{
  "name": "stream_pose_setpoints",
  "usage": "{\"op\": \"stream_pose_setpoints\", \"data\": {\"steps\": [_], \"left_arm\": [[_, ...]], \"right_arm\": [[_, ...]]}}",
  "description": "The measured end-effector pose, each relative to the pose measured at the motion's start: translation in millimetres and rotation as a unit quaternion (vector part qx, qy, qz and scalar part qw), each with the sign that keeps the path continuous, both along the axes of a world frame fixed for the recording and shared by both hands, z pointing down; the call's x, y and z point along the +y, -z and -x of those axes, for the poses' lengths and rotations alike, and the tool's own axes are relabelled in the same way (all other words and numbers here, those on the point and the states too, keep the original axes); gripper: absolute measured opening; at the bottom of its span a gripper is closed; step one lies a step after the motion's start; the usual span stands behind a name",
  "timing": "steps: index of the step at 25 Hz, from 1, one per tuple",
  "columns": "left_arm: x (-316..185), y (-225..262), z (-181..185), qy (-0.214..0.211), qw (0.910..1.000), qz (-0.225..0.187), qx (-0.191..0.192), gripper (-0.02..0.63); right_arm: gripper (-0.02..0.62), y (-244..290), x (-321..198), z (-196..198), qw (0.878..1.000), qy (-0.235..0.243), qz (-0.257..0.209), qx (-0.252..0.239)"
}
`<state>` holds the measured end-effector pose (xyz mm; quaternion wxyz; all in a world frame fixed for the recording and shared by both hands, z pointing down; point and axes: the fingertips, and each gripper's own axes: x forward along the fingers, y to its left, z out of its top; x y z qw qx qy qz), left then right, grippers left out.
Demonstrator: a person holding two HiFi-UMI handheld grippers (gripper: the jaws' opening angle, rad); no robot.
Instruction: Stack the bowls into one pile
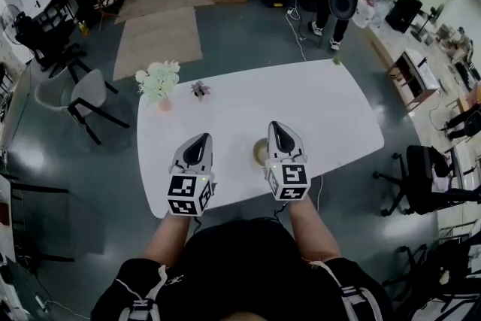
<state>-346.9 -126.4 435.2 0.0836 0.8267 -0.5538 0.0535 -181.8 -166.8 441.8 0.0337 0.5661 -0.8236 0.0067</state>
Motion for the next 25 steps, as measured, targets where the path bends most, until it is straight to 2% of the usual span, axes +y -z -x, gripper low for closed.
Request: {"op": "stream_pose_setpoints", "data": {"steps": [5, 10, 25], "left_arm": [[1, 7, -5, -0.002, 1.0, -0.005, 0.0, 0.014], [2, 9, -4, -0.003, 1.0, -0.006, -0.004, 0.014], [4, 8, 12, -0.007, 1.0, -0.004, -0.005, 0.014]], "right_arm": [[0.014, 24, 16, -7, 1.0, -0.012, -0.026, -0.012], [0.012, 34, 24, -2, 0.999, -0.004, -0.038, -0.026], [0.014, 25, 26, 18, 0.999, -0.003, -0.027, -0.022]]}}
